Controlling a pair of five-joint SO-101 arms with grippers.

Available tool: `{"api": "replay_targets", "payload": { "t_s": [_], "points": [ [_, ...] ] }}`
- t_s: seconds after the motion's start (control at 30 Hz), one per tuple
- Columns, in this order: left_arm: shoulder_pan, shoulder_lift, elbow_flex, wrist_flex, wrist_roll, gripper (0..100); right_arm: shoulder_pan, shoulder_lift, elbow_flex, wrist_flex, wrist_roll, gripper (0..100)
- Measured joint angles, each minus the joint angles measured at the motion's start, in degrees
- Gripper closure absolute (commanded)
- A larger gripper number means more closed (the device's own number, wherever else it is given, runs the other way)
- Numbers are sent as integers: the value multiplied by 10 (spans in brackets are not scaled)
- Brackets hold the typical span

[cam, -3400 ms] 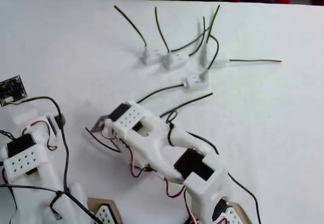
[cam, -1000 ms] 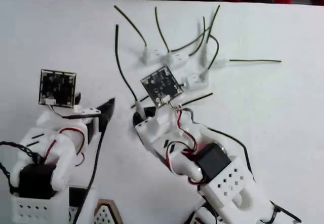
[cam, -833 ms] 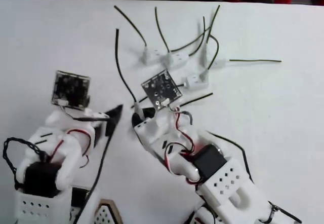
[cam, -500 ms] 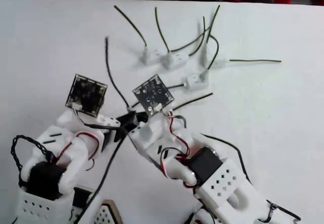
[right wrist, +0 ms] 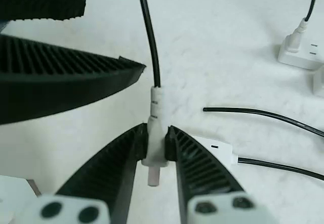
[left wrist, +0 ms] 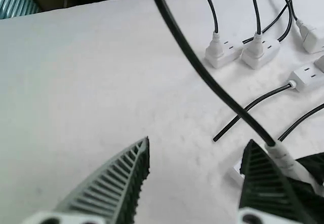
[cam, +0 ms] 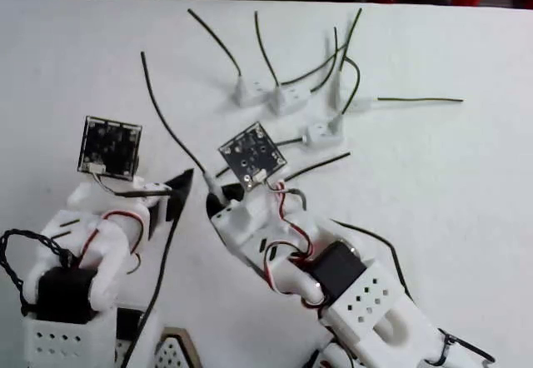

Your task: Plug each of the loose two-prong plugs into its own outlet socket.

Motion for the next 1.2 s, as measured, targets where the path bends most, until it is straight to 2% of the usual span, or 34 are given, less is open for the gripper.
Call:
{"api": "replay_targets", "payload": {
  "t_s": [0.33,0.63,0.9,1.0,1.07,1.2],
  "points": [
    [3,1,79,-91,0,714,-13,-59,19,6,0,981],
    [85,0,49,-47,-1,714,-40,-60,37,7,-1,981],
    [91,0,44,-33,-2,714,-41,-61,56,5,-1,981],
    [68,1,44,-33,-1,714,-32,-60,82,-14,-1,981],
    [26,1,44,-33,4,714,-8,-59,100,-38,-1,981],
    [-55,1,44,-33,56,714,6,-9,121,-100,-1,981]
  ]
}}
